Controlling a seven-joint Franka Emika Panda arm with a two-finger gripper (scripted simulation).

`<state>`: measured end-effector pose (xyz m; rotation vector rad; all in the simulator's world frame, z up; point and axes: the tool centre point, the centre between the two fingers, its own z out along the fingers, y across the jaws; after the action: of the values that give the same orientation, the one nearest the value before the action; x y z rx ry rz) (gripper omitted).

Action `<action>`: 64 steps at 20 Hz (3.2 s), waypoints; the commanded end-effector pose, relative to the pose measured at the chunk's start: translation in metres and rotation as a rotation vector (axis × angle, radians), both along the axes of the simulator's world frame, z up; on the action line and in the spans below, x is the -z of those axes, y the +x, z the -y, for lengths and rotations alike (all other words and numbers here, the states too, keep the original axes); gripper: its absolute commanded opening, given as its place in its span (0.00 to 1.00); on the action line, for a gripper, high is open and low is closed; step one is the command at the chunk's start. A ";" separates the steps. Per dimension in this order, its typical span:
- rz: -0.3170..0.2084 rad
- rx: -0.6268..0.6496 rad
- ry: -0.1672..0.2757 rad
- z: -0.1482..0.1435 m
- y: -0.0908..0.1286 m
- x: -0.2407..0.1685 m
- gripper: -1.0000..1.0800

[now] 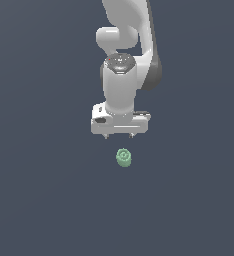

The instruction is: Pick up the object and move it to a goal position.

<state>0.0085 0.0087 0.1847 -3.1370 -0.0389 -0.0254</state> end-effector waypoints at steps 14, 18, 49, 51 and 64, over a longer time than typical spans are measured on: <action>-0.008 -0.203 -0.010 -0.009 0.013 0.031 0.96; -0.011 -0.309 -0.011 -0.014 0.018 0.047 0.96; -0.015 -0.492 -0.008 -0.023 0.027 0.126 0.96; -0.015 -0.492 -0.008 -0.023 0.027 0.126 0.96; -0.013 -0.493 -0.009 -0.023 0.028 0.124 0.00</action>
<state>0.0358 0.0314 0.0591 -3.0373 -0.8034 -0.0005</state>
